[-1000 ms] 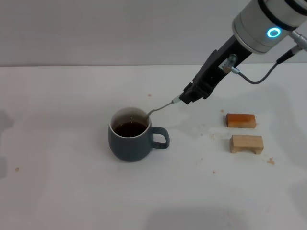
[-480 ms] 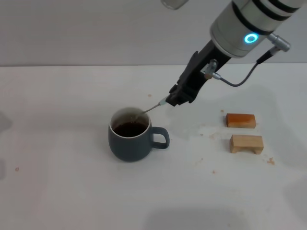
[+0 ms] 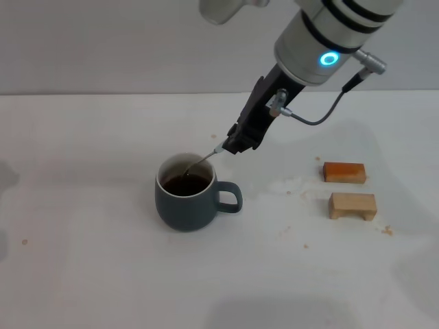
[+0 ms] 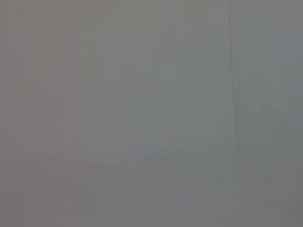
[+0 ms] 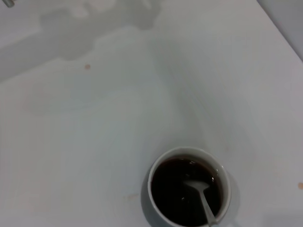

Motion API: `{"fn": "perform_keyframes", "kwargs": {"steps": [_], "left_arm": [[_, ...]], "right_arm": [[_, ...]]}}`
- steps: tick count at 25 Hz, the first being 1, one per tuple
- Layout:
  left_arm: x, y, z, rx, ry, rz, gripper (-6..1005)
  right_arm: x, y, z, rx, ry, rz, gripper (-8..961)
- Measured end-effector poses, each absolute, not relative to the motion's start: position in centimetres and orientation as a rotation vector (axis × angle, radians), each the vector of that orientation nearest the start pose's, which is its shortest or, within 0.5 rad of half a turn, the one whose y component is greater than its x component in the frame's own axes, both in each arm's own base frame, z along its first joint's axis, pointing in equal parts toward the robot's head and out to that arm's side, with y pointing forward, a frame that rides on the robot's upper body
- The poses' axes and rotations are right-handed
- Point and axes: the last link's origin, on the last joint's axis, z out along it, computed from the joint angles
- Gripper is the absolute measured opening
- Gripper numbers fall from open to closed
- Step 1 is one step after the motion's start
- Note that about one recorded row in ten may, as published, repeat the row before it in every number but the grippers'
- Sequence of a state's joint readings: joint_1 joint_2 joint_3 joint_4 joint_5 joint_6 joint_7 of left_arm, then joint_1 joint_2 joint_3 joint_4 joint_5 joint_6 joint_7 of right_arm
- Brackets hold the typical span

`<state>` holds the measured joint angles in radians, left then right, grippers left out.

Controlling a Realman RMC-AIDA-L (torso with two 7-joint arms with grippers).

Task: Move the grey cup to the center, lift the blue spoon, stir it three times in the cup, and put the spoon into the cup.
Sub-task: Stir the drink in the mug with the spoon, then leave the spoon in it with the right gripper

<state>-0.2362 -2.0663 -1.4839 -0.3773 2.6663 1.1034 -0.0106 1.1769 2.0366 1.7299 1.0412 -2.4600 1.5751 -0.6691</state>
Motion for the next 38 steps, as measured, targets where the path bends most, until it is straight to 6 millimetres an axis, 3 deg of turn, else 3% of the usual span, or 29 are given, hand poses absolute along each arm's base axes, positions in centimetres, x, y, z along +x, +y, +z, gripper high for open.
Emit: {"fn": "perform_keyframes", "kwargs": {"steps": [14, 38], "left_arm": [[-37.3, 30.4, 5.7, -1.251, -0.503, -0.58, -2], [-37.5, 29.9, 5.8, -1.252, -0.484, -0.573, -2]], "right_arm": [[1.0, 40.7, -5.4, -2.865, 0.304, -0.591, 160], [3.0, 40.5, -7.6, -2.882, 0.373, -0.611, 160]]}}
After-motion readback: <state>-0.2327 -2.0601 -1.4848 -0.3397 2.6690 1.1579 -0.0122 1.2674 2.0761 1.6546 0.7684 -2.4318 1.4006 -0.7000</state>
